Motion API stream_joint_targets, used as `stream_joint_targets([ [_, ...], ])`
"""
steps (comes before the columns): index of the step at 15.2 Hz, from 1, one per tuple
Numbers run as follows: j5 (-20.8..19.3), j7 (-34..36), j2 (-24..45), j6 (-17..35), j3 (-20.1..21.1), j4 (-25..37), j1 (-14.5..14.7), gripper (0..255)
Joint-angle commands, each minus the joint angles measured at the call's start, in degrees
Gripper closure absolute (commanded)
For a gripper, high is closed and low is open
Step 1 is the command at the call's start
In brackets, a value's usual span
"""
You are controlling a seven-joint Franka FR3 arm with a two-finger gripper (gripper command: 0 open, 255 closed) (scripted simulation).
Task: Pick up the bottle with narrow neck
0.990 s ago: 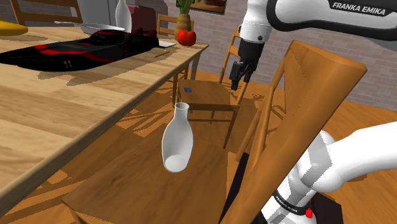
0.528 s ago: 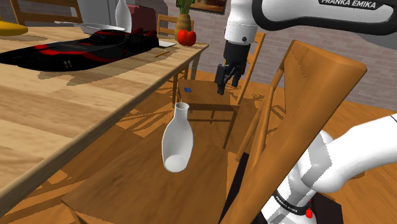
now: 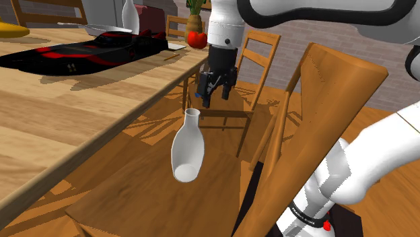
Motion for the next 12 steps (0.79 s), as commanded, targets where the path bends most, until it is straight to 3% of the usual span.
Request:
stream_joint_targets([
  [1, 1.2, 2.1, 3.1, 0.6, 1.6, 2.3, 0.5, 0],
  [6, 2.9, 6.8, 10.2, 1.5, 4.9, 8.3, 1.7, 0],
  [12, 3.1, 6.6, 9.8, 6.1, 5.1, 3.3, 1.9, 0],
])
